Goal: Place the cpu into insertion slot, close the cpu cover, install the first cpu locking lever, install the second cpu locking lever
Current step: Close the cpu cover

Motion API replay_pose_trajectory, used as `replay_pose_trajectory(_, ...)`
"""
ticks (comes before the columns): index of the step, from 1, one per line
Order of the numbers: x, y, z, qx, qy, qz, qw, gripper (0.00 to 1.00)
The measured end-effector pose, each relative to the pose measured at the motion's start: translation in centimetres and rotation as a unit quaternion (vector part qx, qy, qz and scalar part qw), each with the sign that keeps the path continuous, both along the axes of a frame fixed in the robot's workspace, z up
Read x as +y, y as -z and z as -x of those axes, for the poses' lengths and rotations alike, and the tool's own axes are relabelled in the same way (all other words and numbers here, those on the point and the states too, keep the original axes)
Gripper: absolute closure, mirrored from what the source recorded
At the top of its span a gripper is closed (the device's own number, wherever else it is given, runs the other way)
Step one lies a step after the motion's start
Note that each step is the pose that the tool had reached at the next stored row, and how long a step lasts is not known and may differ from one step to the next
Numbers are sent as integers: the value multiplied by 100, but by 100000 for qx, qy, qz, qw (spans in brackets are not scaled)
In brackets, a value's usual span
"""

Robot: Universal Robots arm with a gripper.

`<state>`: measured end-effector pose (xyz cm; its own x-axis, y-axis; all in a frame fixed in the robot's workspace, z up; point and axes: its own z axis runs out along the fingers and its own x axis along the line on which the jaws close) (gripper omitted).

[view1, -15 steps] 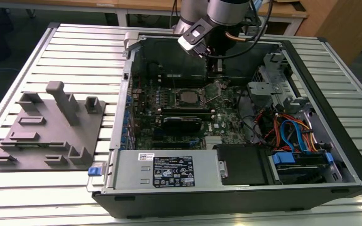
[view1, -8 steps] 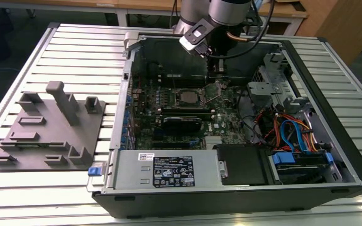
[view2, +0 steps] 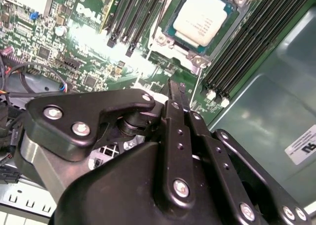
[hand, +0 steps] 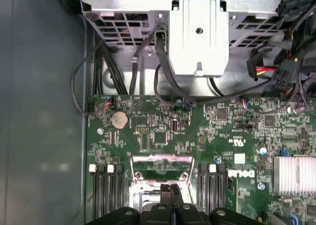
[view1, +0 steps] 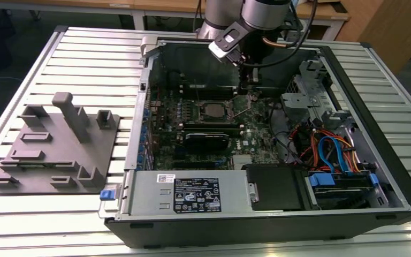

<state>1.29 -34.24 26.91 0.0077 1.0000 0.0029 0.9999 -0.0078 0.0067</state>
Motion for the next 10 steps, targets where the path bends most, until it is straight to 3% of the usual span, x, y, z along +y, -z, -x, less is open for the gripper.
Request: replay_pose_trajectory(10, 5, 29, -125, 131, 1, 1, 100000, 90)
